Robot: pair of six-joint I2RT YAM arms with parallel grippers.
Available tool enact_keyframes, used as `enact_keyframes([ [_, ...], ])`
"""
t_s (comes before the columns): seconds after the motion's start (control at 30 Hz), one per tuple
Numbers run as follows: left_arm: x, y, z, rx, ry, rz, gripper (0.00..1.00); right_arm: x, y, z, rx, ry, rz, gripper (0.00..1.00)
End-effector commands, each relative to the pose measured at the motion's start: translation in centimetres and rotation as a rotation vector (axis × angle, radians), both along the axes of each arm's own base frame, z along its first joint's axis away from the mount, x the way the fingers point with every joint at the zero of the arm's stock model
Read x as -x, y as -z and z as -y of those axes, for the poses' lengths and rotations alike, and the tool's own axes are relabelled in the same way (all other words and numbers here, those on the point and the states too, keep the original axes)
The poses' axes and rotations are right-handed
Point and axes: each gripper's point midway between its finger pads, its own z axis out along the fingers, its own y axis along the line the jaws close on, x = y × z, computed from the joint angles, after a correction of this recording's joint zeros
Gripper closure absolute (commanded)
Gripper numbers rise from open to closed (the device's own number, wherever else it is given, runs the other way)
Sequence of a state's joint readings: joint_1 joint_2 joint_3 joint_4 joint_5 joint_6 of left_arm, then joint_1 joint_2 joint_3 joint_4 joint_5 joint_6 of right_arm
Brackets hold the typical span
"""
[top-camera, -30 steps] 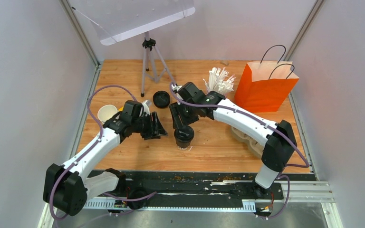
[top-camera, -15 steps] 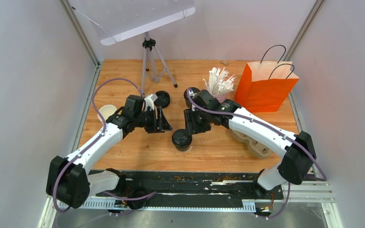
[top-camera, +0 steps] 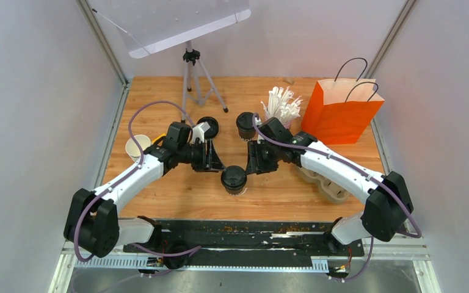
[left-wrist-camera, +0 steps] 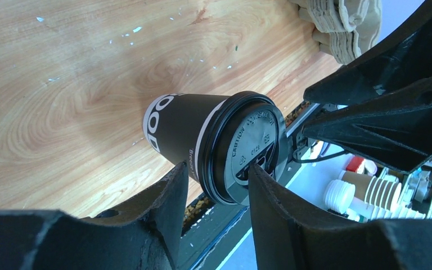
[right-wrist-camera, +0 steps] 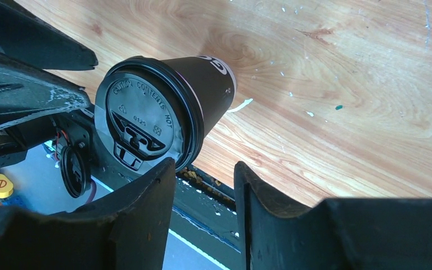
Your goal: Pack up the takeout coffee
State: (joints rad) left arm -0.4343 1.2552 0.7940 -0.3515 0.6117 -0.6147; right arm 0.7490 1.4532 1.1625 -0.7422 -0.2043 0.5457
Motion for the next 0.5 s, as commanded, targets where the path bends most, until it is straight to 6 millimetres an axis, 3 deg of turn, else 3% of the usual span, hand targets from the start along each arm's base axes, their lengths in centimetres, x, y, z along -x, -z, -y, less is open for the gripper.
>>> enact_keyframes([
  [0.0,0.2,0.2,0.6,0.018,0.047,0.026,0.50,-0.6,-1.1,-0.9,-0.071,0.005,0.023,0.57],
  [0.47,1.0,2.0,0.5,-0.020,0.069,-0.012,0.59,-0.8,0.1,-0.3,-0.029,0.014,0.016,0.60],
])
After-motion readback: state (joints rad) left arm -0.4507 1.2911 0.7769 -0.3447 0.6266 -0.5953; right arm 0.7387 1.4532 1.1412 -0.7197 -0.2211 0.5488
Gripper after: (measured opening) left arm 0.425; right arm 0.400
